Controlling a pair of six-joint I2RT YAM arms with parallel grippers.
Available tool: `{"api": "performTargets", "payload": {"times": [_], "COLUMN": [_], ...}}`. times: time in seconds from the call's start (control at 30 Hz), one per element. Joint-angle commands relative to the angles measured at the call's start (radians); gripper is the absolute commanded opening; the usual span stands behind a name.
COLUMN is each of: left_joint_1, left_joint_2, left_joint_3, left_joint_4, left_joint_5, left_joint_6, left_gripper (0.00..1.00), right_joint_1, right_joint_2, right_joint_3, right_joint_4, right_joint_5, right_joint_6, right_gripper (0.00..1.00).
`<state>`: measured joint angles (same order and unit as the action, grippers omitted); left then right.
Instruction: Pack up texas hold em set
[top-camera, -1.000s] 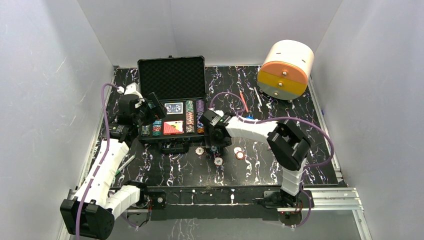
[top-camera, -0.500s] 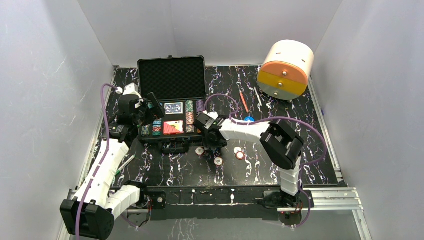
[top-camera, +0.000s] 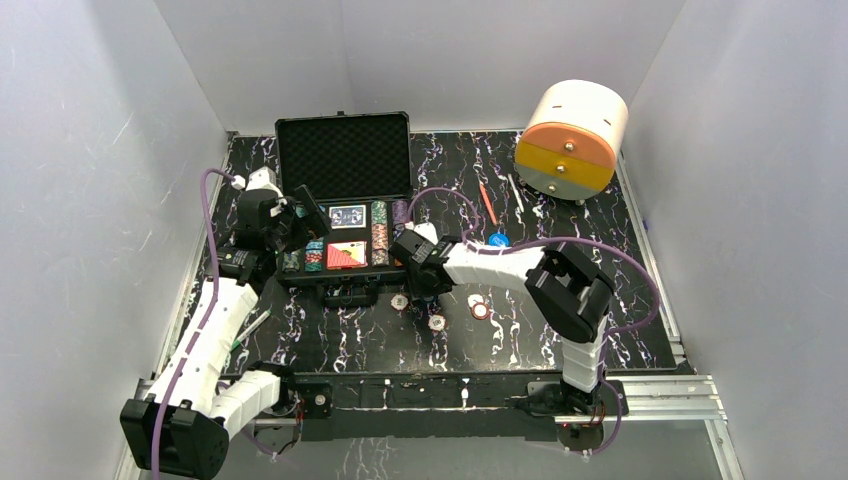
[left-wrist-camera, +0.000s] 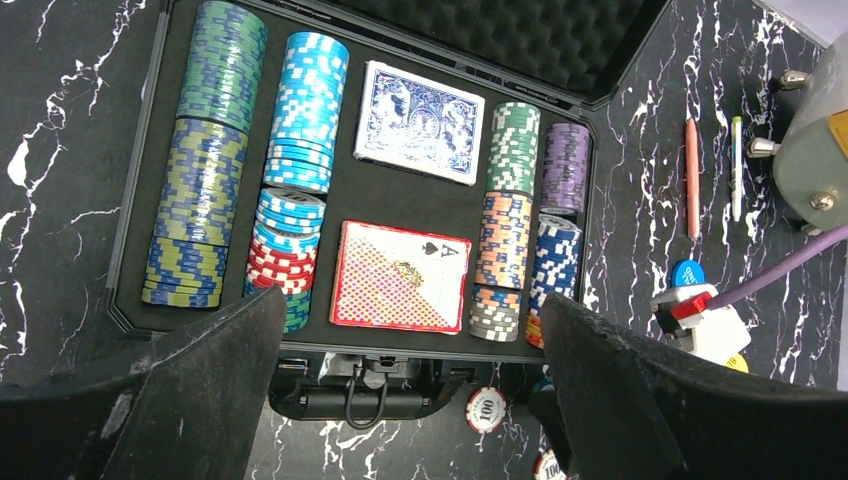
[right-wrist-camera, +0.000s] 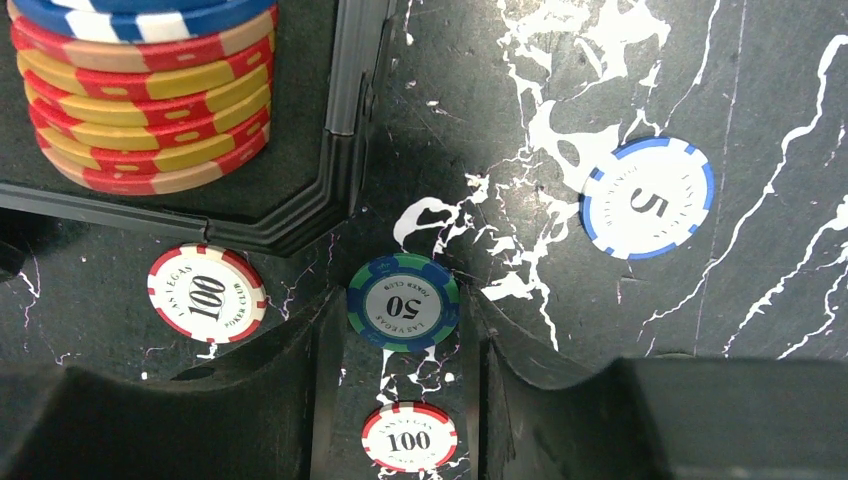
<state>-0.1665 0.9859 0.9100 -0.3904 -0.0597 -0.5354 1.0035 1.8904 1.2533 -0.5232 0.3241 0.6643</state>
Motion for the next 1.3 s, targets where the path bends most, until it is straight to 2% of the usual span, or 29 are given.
{"api": "performTargets", "payload": {"times": [0.0,0.27,0.43,0.53,0.67,0.93,1.27], "left_joint_1": [0.002,0.001,-0.029,-0.110,-0.254,-0.418,-0.504], "left_joint_2": [-0.018,-0.010,0.053,0.091,0.121,0.116,0.217], "left_joint_3": [0.007,-0.111,-0.163,-0.187,-0.236,-0.464,-0.435], "left_joint_4": [-0.007,0.145,0.215,0.266,0.387,0.872,0.976], "left_joint_5": [0.041,0.426,0.549,0.550,0.497,0.405,0.345], "left_joint_6": [-0.011,-0.011,-0.042,-0.055,-0.096,-0.249,-0.244], "left_gripper": [0.98,0.98,0.98,0.98,0.92,0.81,0.77], "right_joint_1": [-0.003,-0.006,-0.034,-0.058,-0.100,-0.192,-0.198], "right_joint_2": [0.021,-0.195,-0.297,-0.349,-0.414,-0.527,-0.528], "right_joint_3": [-0.068,-0.153,-0.188,-0.206,-0.233,-0.298,-0.302], "right_joint_4": [0.015,0.064,0.092,0.112,0.138,0.216,0.272], "right_joint_5": [0.045,0.108,0.096,0.073,0.016,-0.194,-0.319], "right_joint_6": [0.021,0.085,0.145,0.179,0.236,0.393,0.503], "right_gripper": [0.42,0.42,0.42,0.43,0.43,0.44,0.44]}}
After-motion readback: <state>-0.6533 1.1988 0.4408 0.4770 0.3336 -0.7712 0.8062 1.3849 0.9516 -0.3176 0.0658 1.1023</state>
